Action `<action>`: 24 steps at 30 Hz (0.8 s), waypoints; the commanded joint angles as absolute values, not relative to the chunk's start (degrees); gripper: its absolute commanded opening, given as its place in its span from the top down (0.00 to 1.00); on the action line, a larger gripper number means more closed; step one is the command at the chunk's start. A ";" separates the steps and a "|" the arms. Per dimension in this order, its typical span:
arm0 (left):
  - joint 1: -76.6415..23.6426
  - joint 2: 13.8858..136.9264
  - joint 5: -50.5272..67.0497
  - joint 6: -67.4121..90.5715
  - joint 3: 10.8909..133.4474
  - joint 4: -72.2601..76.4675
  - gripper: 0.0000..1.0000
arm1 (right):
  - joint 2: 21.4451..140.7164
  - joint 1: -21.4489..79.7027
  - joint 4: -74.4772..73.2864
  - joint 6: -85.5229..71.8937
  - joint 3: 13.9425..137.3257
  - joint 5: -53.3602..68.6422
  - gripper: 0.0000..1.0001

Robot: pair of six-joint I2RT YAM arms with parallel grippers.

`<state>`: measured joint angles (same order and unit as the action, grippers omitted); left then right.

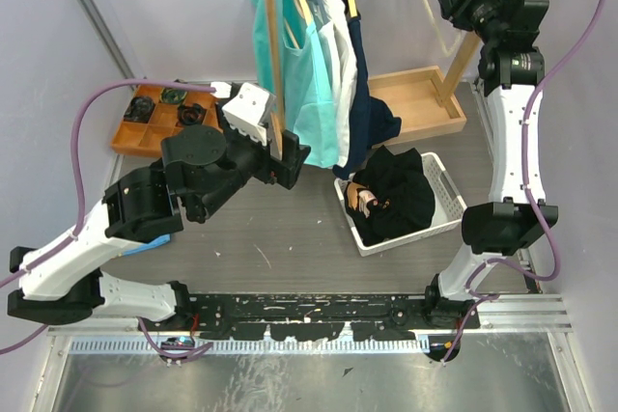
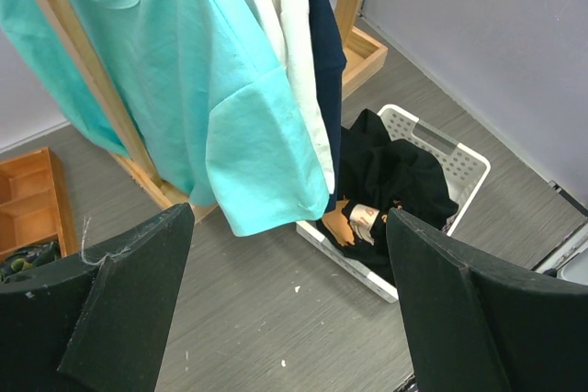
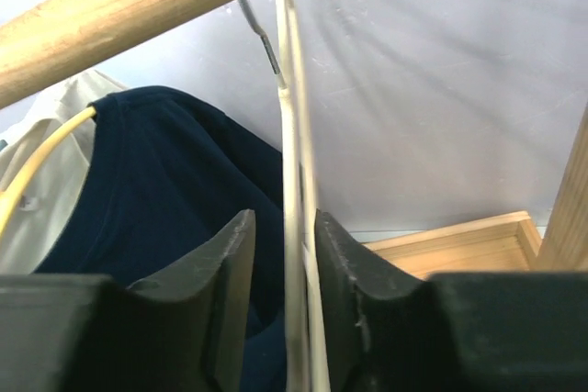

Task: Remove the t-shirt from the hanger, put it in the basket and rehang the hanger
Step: Place the hanger on the clothesline.

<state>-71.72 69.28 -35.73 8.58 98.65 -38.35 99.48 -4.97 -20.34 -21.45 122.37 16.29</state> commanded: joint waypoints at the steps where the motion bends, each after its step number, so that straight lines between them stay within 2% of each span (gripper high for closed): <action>1: -71.57 69.30 -36.53 7.86 100.59 -37.04 0.07 | 95.47 -4.72 -16.25 -20.01 121.52 13.38 0.54; 5: -71.54 69.01 -36.58 7.99 100.55 -37.34 0.07 | 91.95 -4.72 -16.16 -18.62 119.64 12.06 0.44; 16: -71.62 67.59 -38.01 8.06 100.91 -38.97 0.09 | 80.81 -3.41 -16.21 -18.02 113.77 11.80 0.44; 20: -71.56 67.25 -38.92 7.93 101.34 -38.94 0.08 | 79.77 2.18 -17.72 -16.94 114.31 12.39 0.45; 24: -71.59 67.02 -38.79 7.50 101.23 -38.30 0.02 | 80.74 11.67 -20.54 -14.69 115.74 10.04 0.46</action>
